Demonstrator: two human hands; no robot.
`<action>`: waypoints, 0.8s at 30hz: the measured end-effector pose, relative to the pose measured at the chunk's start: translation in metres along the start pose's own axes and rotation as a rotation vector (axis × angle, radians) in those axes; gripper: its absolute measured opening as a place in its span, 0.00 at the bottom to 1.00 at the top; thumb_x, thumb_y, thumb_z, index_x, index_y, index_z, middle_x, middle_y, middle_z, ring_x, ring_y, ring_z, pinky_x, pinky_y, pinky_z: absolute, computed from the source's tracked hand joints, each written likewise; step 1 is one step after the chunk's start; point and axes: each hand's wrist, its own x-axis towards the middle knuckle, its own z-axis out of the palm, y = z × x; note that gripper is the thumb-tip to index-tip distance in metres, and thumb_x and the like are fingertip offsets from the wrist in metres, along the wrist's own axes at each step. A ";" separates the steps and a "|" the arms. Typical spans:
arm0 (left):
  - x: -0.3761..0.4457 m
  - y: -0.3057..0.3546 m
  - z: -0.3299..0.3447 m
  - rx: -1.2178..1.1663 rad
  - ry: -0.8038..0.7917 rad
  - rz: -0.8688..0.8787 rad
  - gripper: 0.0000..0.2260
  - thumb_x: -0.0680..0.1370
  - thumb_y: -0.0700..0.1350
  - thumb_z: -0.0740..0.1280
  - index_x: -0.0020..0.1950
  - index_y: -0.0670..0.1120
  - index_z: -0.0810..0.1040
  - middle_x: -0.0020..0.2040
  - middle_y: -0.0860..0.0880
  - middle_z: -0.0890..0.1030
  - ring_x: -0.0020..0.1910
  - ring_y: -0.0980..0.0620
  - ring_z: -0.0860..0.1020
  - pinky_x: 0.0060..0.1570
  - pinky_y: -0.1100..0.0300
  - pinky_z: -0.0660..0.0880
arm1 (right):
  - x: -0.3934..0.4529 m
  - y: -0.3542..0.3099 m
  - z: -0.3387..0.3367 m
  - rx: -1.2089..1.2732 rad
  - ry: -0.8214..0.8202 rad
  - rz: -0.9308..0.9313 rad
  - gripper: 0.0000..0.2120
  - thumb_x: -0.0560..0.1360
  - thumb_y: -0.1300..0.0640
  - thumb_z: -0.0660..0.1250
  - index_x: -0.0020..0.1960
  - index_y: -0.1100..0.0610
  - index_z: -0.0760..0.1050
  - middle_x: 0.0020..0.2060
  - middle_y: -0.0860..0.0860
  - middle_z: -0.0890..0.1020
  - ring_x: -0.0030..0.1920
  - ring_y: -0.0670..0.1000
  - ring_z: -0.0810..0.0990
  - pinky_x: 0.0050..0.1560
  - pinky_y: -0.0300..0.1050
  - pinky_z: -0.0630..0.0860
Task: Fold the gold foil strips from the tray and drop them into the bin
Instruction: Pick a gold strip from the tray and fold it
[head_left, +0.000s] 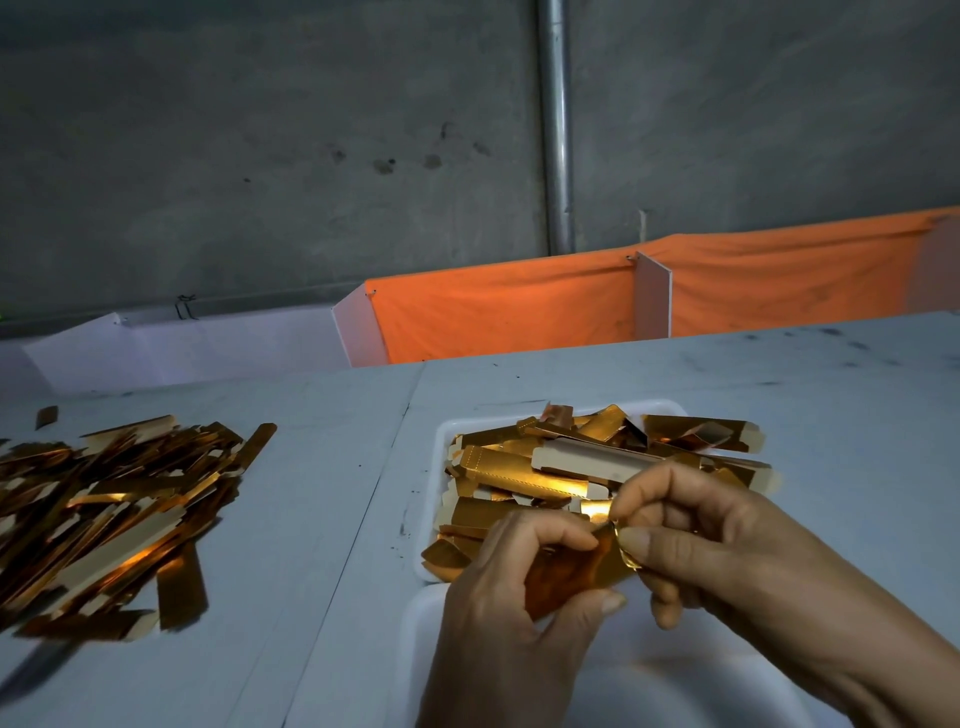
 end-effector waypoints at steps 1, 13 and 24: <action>0.000 0.000 0.000 0.009 0.000 0.020 0.12 0.66 0.57 0.70 0.48 0.59 0.75 0.51 0.59 0.79 0.54 0.63 0.76 0.46 0.75 0.73 | 0.000 0.000 -0.001 -0.008 -0.006 0.005 0.10 0.61 0.55 0.73 0.41 0.55 0.81 0.29 0.54 0.76 0.26 0.51 0.74 0.29 0.41 0.74; 0.002 -0.004 -0.003 0.089 -0.010 0.114 0.12 0.69 0.55 0.68 0.51 0.58 0.74 0.50 0.60 0.79 0.55 0.61 0.76 0.47 0.74 0.71 | 0.001 0.002 0.002 -0.053 0.070 0.077 0.04 0.74 0.66 0.66 0.44 0.59 0.78 0.27 0.55 0.76 0.25 0.51 0.76 0.28 0.40 0.73; 0.002 -0.001 -0.003 0.151 -0.021 0.146 0.10 0.70 0.53 0.67 0.50 0.56 0.76 0.49 0.60 0.79 0.51 0.61 0.76 0.46 0.72 0.72 | -0.002 -0.001 0.005 -0.191 0.077 0.067 0.06 0.74 0.71 0.66 0.47 0.62 0.74 0.25 0.50 0.76 0.24 0.49 0.75 0.27 0.36 0.74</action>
